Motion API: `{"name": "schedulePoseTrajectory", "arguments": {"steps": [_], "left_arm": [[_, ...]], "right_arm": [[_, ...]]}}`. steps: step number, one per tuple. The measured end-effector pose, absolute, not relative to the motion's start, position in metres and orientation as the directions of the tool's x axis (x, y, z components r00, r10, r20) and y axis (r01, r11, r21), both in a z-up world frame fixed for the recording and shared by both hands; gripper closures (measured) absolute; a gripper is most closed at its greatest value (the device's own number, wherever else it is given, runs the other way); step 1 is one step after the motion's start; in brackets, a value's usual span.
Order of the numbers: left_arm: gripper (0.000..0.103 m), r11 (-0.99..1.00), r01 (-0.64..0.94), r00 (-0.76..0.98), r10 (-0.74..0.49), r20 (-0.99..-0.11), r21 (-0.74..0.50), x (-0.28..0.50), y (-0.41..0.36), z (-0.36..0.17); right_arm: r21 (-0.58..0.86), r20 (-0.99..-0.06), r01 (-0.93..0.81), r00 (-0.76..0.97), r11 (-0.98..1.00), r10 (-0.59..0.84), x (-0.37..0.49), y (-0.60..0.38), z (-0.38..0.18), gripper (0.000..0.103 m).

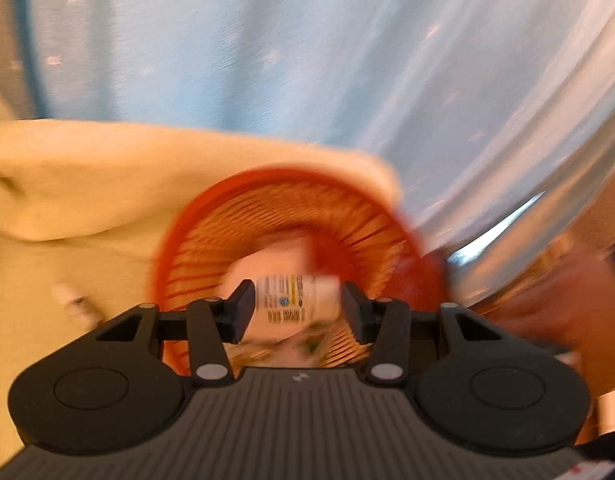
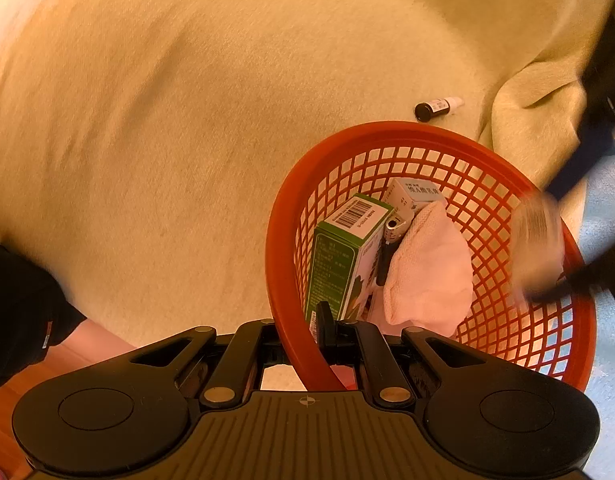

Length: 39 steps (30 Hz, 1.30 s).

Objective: Organize objects
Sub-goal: 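Carry the pill bottle over the wastebasket and open the left tool, then move the left tool to the brown dropper bottle and grasp it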

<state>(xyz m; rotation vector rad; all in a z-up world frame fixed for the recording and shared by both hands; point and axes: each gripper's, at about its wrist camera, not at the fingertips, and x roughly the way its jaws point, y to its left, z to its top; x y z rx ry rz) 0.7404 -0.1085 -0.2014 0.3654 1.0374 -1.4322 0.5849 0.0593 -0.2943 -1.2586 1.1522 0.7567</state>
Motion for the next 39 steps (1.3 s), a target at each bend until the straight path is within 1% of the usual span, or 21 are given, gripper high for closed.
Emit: {"name": "schedulePoseTrajectory", "arguments": {"steps": [1,3,13,23,27,33,39], "left_arm": [[0.043,0.185,0.905,-0.181,-0.646,-0.741,-0.382,0.742,-0.108,-0.199],[0.043,0.198,0.903,-0.168,-0.654,-0.738,-0.381,0.745,-0.108,-0.197],[0.044,0.253,0.929,-0.078,-0.581,-0.810,-0.271,0.755,-0.085,-0.211],[0.044,0.437,0.884,0.082,-0.495,-0.865,-0.166,0.795,-0.052,-0.234],[0.044,0.511,0.851,0.140,-0.442,-0.886,-0.121,0.814,-0.047,-0.248],[0.044,0.566,0.819,0.170,-0.396,-0.902,-0.094,0.834,-0.046,-0.268],[0.044,0.564,0.822,0.170,-0.373,-0.912,-0.078,0.842,-0.050,-0.284]], "right_arm": [[-0.322,-0.943,-0.925,0.296,0.200,-0.149,0.584,0.059,-0.294,0.100],[-0.321,-0.944,-0.925,0.295,0.202,-0.148,0.584,0.059,-0.295,0.099],[-0.320,-0.945,-0.924,0.296,0.210,-0.140,0.584,0.058,-0.295,0.099],[-0.317,-0.946,-0.923,0.291,0.219,-0.144,0.586,0.060,-0.295,0.099],[-0.315,-0.946,-0.923,0.288,0.219,-0.146,0.587,0.061,-0.295,0.099],[-0.309,-0.948,-0.924,0.280,0.227,-0.151,0.590,0.063,-0.293,0.099],[-0.302,-0.950,-0.922,0.271,0.241,-0.154,0.593,0.066,-0.293,0.099]]}}
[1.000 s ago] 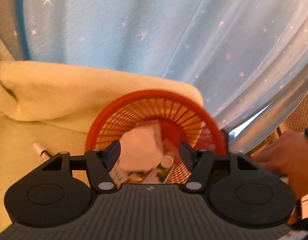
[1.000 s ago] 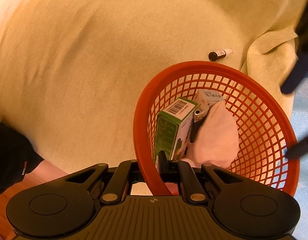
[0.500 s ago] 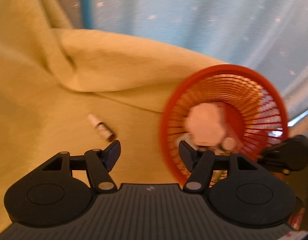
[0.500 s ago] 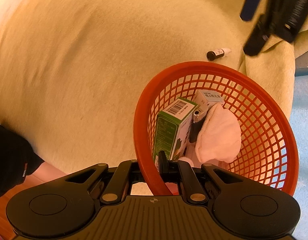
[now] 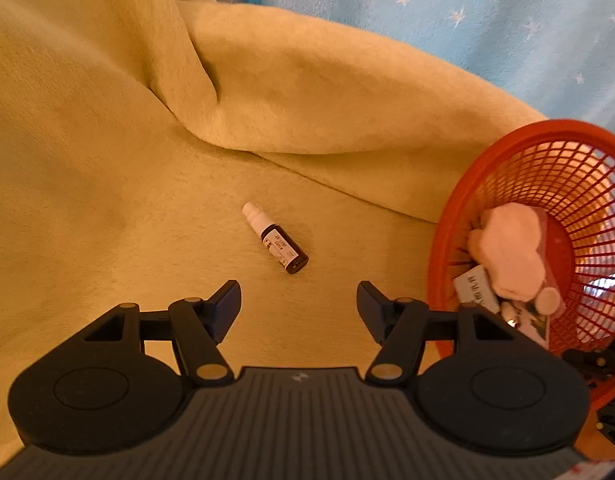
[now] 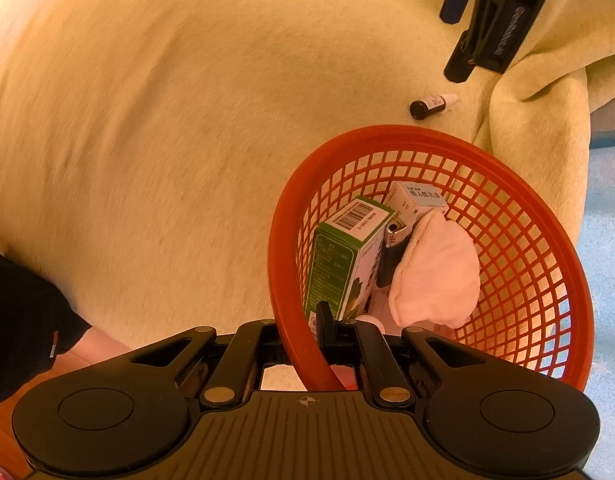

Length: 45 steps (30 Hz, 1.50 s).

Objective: Organize objects
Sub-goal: 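Move the left tool to the brown dropper bottle and grasp it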

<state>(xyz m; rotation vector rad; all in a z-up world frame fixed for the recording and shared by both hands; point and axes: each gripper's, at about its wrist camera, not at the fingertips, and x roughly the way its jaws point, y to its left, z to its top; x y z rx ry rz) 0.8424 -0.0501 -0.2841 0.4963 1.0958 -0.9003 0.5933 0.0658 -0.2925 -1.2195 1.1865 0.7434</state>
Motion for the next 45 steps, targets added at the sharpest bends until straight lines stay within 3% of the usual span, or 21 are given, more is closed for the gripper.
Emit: {"name": "schedulePoseTrajectory", "arguments": {"steps": [21,30,32,34,45], "left_arm": [[0.044,0.546,0.837,0.179,-0.333,-0.926,-0.034,0.879,-0.093,-0.362],[0.061,0.538,0.843,0.169,-0.302,-0.938,-0.021,0.887,-0.109,-0.383],[0.078,0.513,0.859,0.176,-0.285,-0.942,0.006,0.886,-0.108,-0.382],[0.084,0.482,0.875,0.195,-0.261,-0.945,0.047,0.883,-0.106,-0.382],[0.084,0.484,0.873,0.208,-0.245,-0.947,0.067,0.888,-0.098,-0.380]], "right_arm": [[-0.276,-0.959,-0.920,0.245,0.278,-0.143,0.603,0.065,-0.288,0.099],[-0.264,-0.963,-0.919,0.235,0.292,-0.129,0.603,0.063,-0.289,0.099],[-0.263,-0.964,-0.919,0.235,0.295,-0.127,0.604,0.063,-0.289,0.099],[-0.262,-0.964,-0.918,0.235,0.298,-0.126,0.604,0.063,-0.289,0.099],[-0.264,-0.964,-0.920,0.238,0.289,-0.122,0.602,0.064,-0.289,0.099]]}}
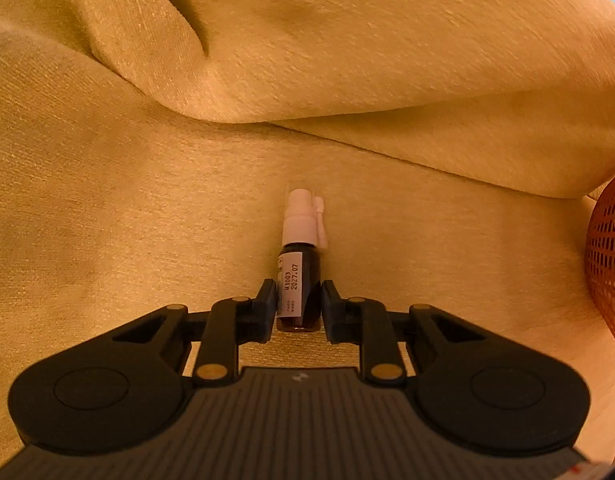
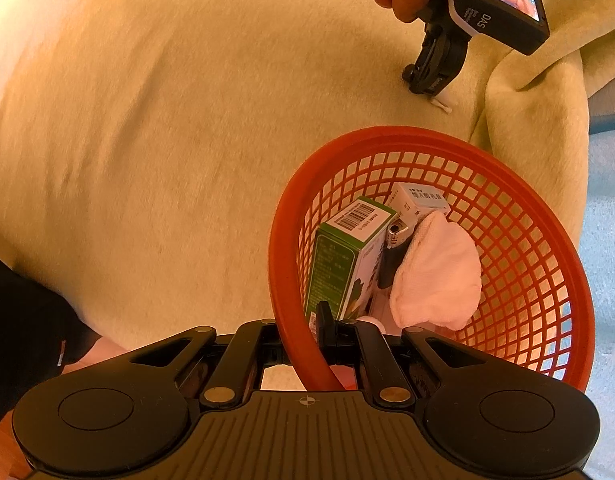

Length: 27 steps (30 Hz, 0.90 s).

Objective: Organize objects
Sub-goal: 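Move the left tool to the brown dropper bottle and grasp it, then lift the dropper bottle and carry it toward the wastebasket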

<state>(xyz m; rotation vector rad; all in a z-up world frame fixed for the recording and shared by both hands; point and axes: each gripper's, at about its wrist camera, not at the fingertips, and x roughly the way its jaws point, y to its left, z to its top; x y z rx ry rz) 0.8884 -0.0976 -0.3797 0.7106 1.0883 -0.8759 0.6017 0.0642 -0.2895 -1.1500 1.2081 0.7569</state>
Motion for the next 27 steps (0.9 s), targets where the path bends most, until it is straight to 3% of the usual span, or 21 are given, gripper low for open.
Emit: {"name": "schedulePoseTrajectory", "arguments": {"steps": [27], "left_arm": [[0.084,0.455,0.891,0.167,-0.314,-0.935,0.007,0.820,-0.045,-0.281]], "right_arm": [[-0.300,-0.952,-0.921,0.275,0.247,-0.132,0.596,0.059,-0.290,0.099]]}}
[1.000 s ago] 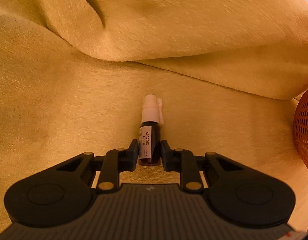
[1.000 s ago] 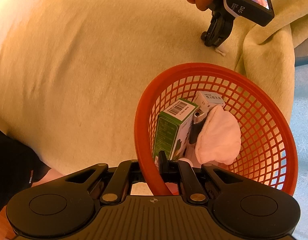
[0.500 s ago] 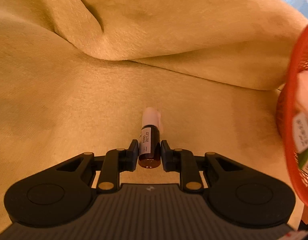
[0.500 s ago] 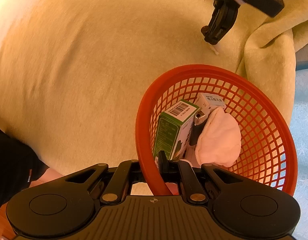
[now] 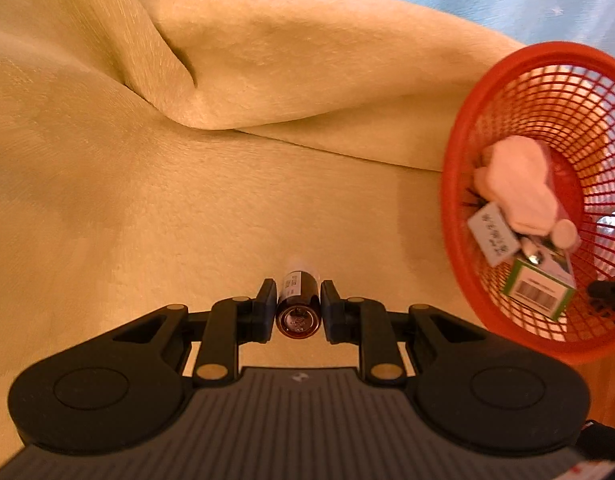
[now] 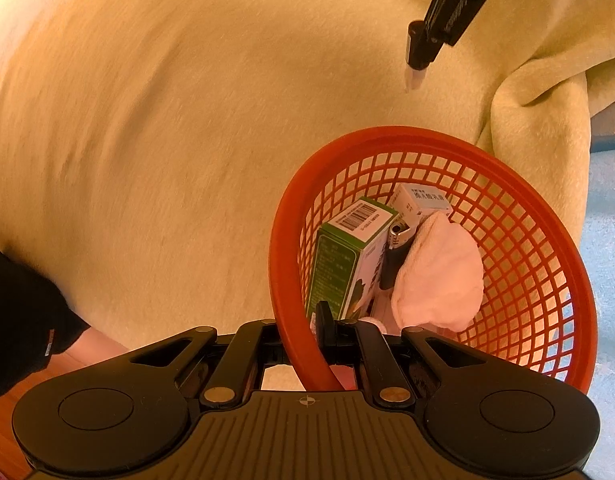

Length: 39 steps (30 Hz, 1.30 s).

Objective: Organize objects
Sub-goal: 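Lift the dropper bottle and carry it toward the wastebasket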

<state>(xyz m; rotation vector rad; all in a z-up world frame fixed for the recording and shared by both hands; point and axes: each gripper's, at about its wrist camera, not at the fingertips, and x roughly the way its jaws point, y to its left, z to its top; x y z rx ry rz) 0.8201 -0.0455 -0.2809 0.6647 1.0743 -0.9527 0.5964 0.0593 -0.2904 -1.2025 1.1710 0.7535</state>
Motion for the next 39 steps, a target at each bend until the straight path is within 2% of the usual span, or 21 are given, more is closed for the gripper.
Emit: {"name": "schedulePoseTrajectory", "arguments": {"steps": [23,39], "left_arm": [[0.084,0.449,0.894,0.178,-0.334,-0.926,0.010,0.800,-0.028,-0.240],[0.084,0.436,0.899,0.136,-0.379,-0.915,-0.047,0.784,-0.037,-0.223]], "right_arm": [[-0.331,-0.941,-0.913,0.299,0.241,-0.158,0.598,0.057,-0.287,0.099],[-0.324,-0.943,-0.914,0.291,0.245,-0.161,0.597,0.057,-0.284,0.099]]}}
